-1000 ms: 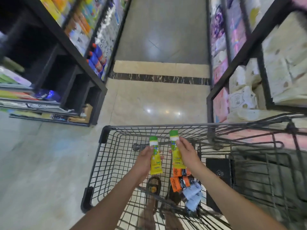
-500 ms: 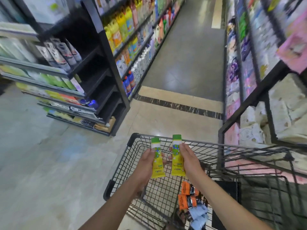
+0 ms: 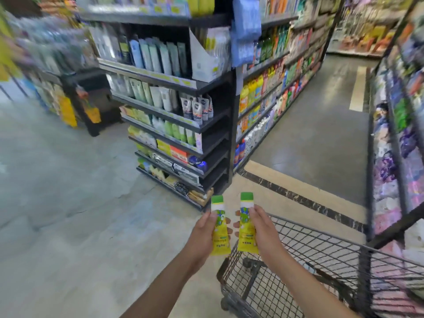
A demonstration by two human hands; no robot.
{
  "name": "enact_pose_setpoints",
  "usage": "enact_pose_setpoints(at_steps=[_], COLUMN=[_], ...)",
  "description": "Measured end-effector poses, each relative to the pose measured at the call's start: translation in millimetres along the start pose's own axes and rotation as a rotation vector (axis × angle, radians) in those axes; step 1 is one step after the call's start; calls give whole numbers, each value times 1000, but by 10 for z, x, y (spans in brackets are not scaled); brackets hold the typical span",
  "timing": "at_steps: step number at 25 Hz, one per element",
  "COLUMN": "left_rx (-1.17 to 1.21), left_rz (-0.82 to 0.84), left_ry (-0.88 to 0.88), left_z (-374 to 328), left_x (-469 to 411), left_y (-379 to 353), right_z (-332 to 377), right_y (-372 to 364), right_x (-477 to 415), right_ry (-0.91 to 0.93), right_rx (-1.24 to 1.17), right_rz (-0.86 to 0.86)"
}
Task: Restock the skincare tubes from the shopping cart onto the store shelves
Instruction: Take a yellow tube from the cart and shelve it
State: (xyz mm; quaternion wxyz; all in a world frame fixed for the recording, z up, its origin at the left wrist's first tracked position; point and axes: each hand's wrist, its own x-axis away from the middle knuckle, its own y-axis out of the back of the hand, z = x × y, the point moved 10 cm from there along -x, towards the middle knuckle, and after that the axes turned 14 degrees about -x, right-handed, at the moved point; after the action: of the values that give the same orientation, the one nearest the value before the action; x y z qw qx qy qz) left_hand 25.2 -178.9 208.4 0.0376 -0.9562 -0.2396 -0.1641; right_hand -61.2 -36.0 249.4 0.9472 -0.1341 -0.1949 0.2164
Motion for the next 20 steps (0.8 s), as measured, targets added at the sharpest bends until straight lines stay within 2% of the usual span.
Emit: enact_pose_setpoints(at_steps=[11, 20], left_rx=[111, 185], left_rz=[-346, -528], left_ry=[-168, -249], left_z=[-764, -1165], left_x=[917, 706], left_y=[2502, 3850], right_z=[-106, -257], right_y=[-2667, -4278], right_x=[239, -333], right_ry=[33, 5], right_rx=[-38, 47], right_rz=[355, 619])
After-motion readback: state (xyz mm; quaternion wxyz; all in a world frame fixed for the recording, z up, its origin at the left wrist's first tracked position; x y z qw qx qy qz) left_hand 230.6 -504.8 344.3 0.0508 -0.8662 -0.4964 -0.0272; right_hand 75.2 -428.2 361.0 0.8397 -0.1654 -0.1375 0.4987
